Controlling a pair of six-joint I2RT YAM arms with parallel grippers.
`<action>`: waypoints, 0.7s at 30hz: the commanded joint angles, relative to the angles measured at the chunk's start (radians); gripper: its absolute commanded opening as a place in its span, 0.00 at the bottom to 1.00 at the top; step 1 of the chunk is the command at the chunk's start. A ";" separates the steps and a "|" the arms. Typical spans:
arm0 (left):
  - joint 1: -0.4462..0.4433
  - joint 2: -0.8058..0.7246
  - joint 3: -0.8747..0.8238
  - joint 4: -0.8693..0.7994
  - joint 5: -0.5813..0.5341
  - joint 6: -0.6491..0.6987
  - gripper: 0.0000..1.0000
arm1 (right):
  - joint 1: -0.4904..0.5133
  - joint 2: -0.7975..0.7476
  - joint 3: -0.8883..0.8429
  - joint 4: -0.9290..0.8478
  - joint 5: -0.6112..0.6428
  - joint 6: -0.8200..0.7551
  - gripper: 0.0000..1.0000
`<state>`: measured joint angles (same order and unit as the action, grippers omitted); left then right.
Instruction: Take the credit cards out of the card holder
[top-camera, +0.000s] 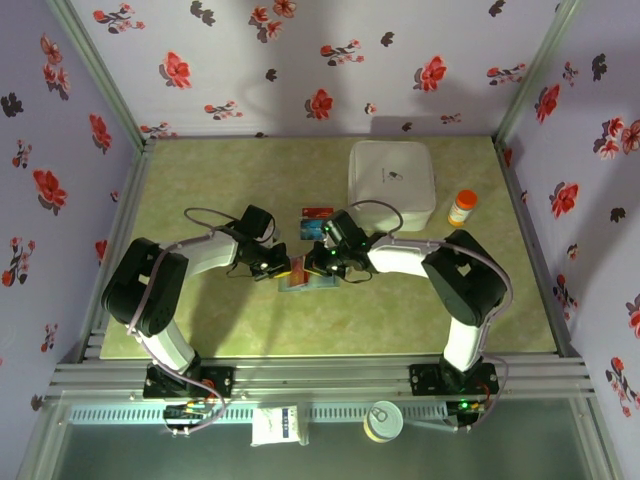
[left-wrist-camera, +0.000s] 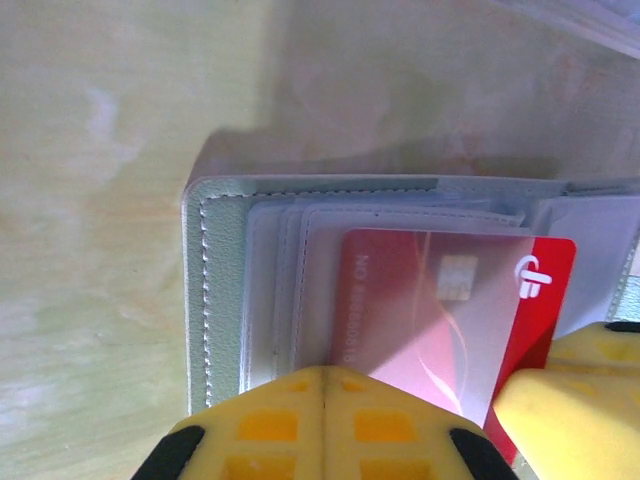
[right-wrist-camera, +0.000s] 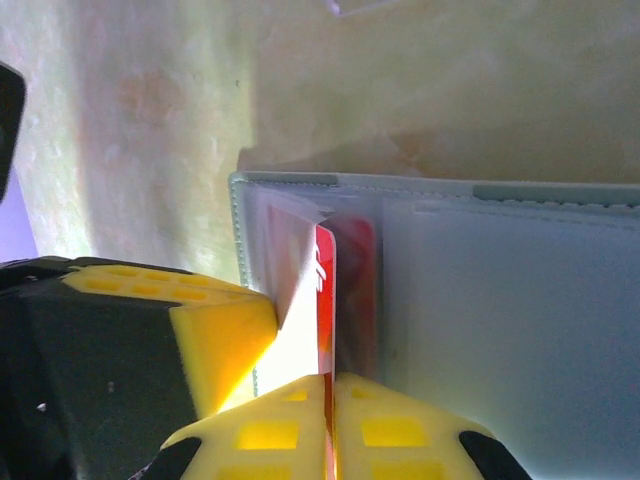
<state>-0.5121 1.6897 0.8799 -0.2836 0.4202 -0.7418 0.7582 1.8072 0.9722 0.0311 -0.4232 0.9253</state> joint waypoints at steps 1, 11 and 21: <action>-0.004 0.021 -0.024 -0.017 -0.005 0.000 0.02 | -0.013 -0.044 -0.026 0.009 0.004 0.006 0.10; -0.005 0.019 -0.020 -0.018 -0.005 -0.002 0.02 | -0.026 -0.092 -0.043 -0.069 0.038 -0.036 0.09; -0.005 0.010 -0.004 -0.026 -0.003 -0.002 0.02 | -0.027 -0.136 0.003 -0.196 0.077 -0.110 0.07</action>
<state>-0.5121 1.6897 0.8799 -0.2844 0.4202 -0.7418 0.7372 1.7073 0.9417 -0.0837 -0.3805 0.8642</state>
